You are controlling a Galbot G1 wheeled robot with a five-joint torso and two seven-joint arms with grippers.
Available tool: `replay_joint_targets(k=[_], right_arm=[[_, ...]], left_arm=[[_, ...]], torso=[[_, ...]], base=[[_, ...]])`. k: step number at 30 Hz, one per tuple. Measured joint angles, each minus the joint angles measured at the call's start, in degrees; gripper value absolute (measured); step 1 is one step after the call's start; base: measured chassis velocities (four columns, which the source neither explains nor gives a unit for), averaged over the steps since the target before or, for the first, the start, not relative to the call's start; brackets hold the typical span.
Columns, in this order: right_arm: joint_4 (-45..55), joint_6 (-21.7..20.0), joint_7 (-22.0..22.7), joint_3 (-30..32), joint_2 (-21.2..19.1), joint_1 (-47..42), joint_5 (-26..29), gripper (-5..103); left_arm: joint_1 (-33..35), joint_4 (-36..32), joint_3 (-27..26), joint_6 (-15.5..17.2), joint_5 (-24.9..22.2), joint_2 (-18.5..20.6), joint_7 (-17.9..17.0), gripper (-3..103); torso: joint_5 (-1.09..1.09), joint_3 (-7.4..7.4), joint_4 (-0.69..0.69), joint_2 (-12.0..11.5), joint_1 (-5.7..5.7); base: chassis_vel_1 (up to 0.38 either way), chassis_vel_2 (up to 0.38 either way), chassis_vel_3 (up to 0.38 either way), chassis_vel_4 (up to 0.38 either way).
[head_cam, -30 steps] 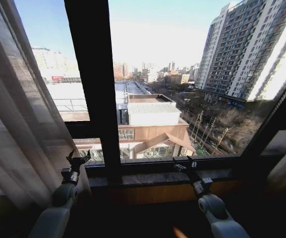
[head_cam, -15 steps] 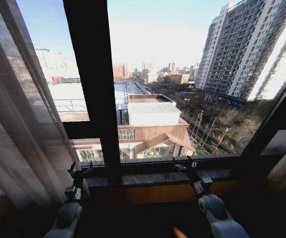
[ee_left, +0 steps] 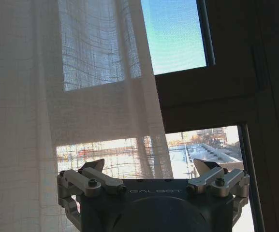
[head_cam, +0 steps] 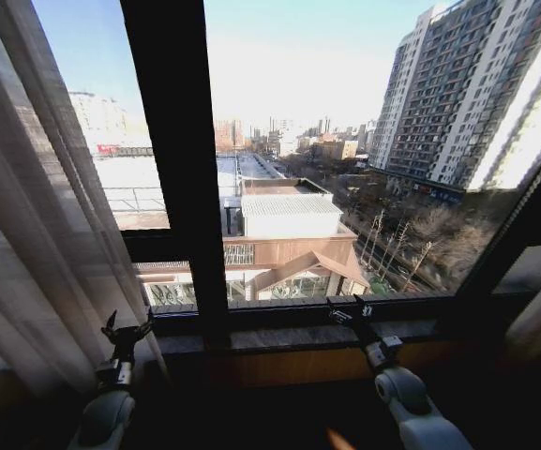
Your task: Open the curtains by pulling them apart, changing their state from closed to fully open.
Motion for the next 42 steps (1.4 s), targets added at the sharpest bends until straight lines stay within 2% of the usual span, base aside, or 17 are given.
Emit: replay_joint_targets(k=[7,12,17,24,34,37,39,42], right_arm=[[0.00,0.00,0.00,0.00,0.00,0.00,0.00,100],[0.00,0.00,0.00,0.00,0.00,0.00,0.00,100],[0.00,0.00,0.00,0.00,0.00,0.00,0.00,100],[0.00,0.00,0.00,0.00,0.00,0.00,0.00,100],[0.00,0.00,0.00,0.00,0.00,0.00,0.00,100],[0.00,0.00,0.00,0.00,0.00,0.00,0.00,100],[0.00,0.00,0.00,0.00,0.00,0.00,0.00,100],[0.00,0.00,0.00,0.00,0.00,0.00,0.00,100]], left_arm=[[0.46,-0.37,-1.63,0.35,-0.76,0.59,-0.68,100],[-1.11,2.86,-2.55,0.32,-2.93,2.36,-0.43,100],[-7.50,10.58,0.38,-1.45,-5.96,5.66,3.90,100],[-15.14,16.12,3.75,-1.72,-6.88,5.97,7.14,100],[-17.77,18.17,4.80,-1.51,-6.47,4.68,7.87,102],[-17.31,18.69,4.03,-1.71,-5.54,4.40,7.96,88],[-17.15,18.88,3.84,-2.07,-5.29,4.29,7.96,88],[-16.59,19.11,3.42,-3.09,-5.07,4.01,7.97,72]], torso=[[0.00,0.00,-0.01,0.00,-0.01],[0.00,0.00,0.01,0.00,0.00],[0.00,0.00,-0.02,0.00,0.00],[0.01,0.01,-0.02,0.00,0.01],[0.00,0.01,-0.01,0.00,0.01],[0.00,0.01,0.00,0.00,0.01],[0.00,0.00,0.00,0.00,0.01],[0.01,0.01,0.00,0.00,0.01]], base=[[0.000,0.000,0.000,0.000],[0.000,0.000,0.000,0.000],[0.000,0.000,0.000,0.000],[0.000,0.000,0.000,0.000],[0.000,0.000,0.000,0.000],[0.000,0.000,0.000,0.000],[0.000,0.000,0.000,0.000],[0.000,0.000,0.000,0.000]])
